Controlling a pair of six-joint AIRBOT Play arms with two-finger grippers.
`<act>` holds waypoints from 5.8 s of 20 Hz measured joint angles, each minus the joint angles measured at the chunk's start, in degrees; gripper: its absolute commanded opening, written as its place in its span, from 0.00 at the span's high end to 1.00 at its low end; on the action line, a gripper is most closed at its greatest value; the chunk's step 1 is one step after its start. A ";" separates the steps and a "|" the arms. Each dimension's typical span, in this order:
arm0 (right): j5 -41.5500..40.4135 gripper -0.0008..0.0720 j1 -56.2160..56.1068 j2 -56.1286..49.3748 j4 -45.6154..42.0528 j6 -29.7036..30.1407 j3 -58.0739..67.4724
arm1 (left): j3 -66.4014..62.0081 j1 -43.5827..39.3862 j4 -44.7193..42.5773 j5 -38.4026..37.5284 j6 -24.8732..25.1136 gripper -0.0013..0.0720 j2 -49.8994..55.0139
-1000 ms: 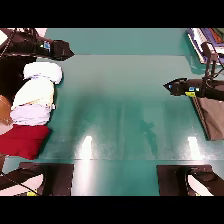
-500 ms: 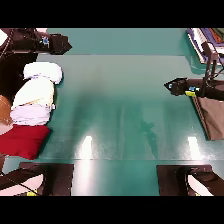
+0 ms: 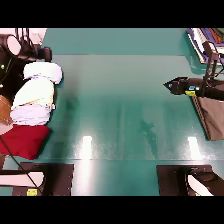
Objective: Fold the shirts.
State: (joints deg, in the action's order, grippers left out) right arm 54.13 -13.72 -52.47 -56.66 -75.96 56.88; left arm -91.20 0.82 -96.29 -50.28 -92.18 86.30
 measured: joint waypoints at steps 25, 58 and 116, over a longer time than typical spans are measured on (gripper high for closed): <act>0.04 0.97 0.00 0.04 -9.75 -3.02 18.99 | -24.04 -2.10 5.18 -14.99 2.86 0.95 -9.62; 8.92 0.97 0.00 0.07 -13.55 -3.10 29.73 | 42.01 -17.57 20.52 3.28 -5.70 0.15 -14.23; 24.61 0.97 15.67 -0.90 -8.20 -3.76 29.38 | 23.82 -17.64 12.68 -20.52 1.97 0.95 -40.11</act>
State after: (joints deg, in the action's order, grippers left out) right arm 78.74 1.96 -53.36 -64.86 -79.72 86.26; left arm -67.37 -16.82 -83.61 -70.81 -90.21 46.19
